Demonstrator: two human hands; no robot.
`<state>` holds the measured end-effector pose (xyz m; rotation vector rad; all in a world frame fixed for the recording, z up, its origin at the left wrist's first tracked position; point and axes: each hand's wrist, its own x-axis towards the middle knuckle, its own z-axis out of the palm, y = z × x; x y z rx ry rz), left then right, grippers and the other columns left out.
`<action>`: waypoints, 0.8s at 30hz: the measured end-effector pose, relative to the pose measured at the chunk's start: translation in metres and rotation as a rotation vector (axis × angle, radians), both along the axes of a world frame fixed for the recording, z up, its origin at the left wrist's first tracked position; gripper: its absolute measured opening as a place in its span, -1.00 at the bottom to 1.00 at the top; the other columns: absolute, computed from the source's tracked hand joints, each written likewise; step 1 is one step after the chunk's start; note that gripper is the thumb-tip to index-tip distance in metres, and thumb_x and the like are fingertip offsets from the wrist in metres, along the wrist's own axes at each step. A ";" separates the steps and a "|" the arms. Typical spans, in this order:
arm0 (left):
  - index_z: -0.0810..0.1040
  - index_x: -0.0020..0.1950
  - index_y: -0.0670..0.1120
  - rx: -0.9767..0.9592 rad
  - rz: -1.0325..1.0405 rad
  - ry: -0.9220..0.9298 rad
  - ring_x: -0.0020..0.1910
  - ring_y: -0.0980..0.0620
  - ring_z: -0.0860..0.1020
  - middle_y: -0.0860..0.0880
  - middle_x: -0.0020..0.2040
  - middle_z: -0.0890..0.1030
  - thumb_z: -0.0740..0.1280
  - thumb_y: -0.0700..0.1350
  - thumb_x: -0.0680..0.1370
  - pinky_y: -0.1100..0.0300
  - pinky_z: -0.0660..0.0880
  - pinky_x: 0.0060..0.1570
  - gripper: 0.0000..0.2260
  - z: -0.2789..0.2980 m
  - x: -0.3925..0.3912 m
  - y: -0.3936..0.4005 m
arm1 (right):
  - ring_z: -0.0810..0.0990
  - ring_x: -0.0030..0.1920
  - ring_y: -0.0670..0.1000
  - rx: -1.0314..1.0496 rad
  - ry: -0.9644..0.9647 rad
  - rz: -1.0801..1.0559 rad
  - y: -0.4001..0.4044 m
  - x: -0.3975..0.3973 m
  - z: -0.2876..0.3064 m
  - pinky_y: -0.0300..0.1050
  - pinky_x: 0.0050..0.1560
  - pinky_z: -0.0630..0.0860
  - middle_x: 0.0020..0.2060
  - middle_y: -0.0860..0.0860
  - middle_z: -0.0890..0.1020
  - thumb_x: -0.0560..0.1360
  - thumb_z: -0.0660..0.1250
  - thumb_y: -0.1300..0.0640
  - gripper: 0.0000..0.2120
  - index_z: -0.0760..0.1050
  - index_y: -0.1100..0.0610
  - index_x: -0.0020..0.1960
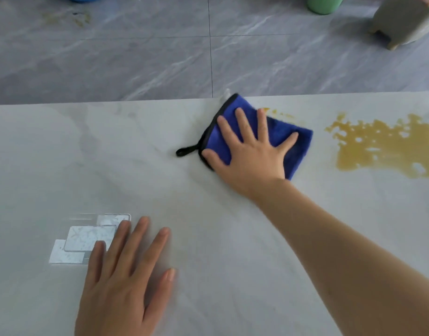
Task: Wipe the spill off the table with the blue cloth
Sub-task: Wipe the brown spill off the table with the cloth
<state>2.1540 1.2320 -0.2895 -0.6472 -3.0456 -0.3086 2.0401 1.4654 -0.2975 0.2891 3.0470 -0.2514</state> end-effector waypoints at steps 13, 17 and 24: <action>0.39 0.31 -0.03 -0.021 -0.009 -0.008 0.34 -0.09 0.30 -0.16 0.33 0.45 -0.09 0.20 0.58 -0.10 0.18 0.27 -0.50 0.003 -0.002 0.001 | -0.24 0.53 0.06 0.011 -0.018 0.113 0.015 -0.038 0.000 0.61 0.23 -0.21 0.54 -0.18 -0.07 0.41 -0.17 -0.48 -0.34 -0.09 -0.31 0.46; 0.36 0.33 -0.01 -0.010 0.001 -0.028 0.36 -0.09 0.28 -0.14 0.34 0.44 -0.09 0.22 0.58 -0.11 0.18 0.28 -0.51 0.002 -0.002 0.000 | -0.25 0.53 0.04 0.014 -0.043 -0.122 0.061 0.003 0.003 0.60 0.26 -0.17 0.53 -0.19 -0.11 0.37 -0.21 -0.50 -0.31 -0.12 -0.31 0.46; 0.39 0.31 -0.02 -0.013 0.022 -0.078 0.35 -0.09 0.29 -0.16 0.32 0.47 -0.11 0.23 0.57 -0.08 0.15 0.31 -0.47 0.006 -0.001 0.003 | -0.27 0.52 0.12 0.047 -0.054 0.069 0.014 0.053 0.001 0.62 0.21 -0.23 0.54 -0.14 -0.12 0.36 -0.31 -0.48 -0.29 -0.18 -0.27 0.46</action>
